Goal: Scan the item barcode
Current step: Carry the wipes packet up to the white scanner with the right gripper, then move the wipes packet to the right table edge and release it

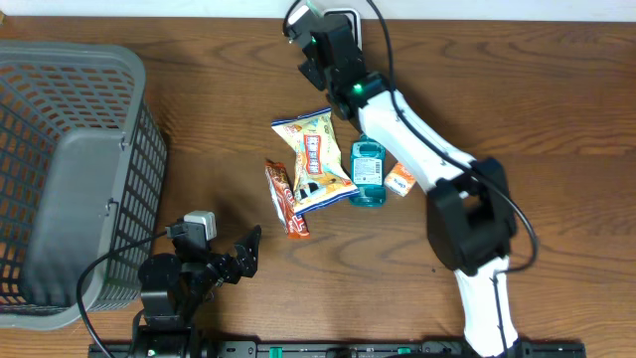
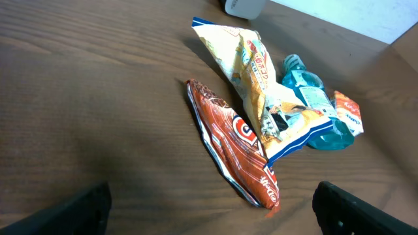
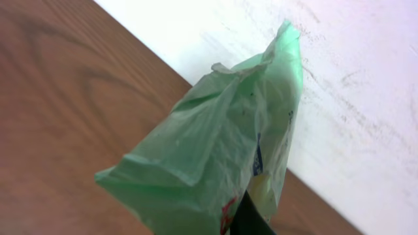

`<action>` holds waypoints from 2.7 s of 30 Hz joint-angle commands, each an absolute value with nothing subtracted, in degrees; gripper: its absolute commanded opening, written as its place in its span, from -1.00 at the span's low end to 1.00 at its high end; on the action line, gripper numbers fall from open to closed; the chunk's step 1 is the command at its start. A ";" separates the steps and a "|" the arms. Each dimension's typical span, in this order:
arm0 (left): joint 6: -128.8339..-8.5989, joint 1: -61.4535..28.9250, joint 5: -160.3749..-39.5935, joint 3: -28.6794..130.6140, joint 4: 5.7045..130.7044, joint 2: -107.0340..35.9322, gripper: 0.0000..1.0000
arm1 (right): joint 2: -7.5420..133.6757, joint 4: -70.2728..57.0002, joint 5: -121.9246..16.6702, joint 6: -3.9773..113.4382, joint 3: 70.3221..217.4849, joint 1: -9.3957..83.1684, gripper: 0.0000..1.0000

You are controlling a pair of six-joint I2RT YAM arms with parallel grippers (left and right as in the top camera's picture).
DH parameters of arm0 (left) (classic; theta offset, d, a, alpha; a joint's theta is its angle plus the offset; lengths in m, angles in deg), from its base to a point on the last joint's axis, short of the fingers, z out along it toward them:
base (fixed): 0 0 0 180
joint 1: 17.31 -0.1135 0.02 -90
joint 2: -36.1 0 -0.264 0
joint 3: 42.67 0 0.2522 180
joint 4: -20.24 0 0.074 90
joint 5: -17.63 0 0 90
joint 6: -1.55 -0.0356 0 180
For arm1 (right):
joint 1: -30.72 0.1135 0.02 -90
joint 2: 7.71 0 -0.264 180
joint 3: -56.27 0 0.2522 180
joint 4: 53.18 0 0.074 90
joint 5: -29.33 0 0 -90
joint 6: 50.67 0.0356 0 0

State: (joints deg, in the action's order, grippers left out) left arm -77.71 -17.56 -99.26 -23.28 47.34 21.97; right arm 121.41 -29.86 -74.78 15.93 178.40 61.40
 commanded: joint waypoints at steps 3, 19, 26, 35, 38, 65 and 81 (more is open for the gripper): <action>-77.19 -17.35 -99.83 -24.13 48.76 21.99 0.97 | 131.95 -29.88 -82.12 6.91 189.16 60.57 -0.98; -77.19 -17.35 -99.83 -24.13 48.76 21.99 0.97 | 136.32 -38.84 -78.08 6.27 191.08 57.55 -0.98; -77.19 -17.35 -99.83 -24.13 48.76 21.99 0.97 | 137.30 -41.47 -73.36 7.17 191.08 57.05 -0.98; -77.19 -17.35 -99.83 -24.13 48.76 21.99 0.97 | 137.24 -38.76 -76.33 12.42 191.13 57.05 -0.98; -77.19 -17.35 -99.83 -24.13 48.76 21.99 0.97 | 134.57 -31.67 -80.16 12.77 191.15 57.05 -0.98; -77.19 -17.35 -99.83 -24.13 48.76 21.99 0.97 | 124.63 27.14 -103.81 73.96 186.84 24.66 -0.98; -77.19 -17.35 -99.83 -24.13 48.76 21.99 0.97 | 124.10 29.48 -103.83 87.12 176.09 3.17 0.88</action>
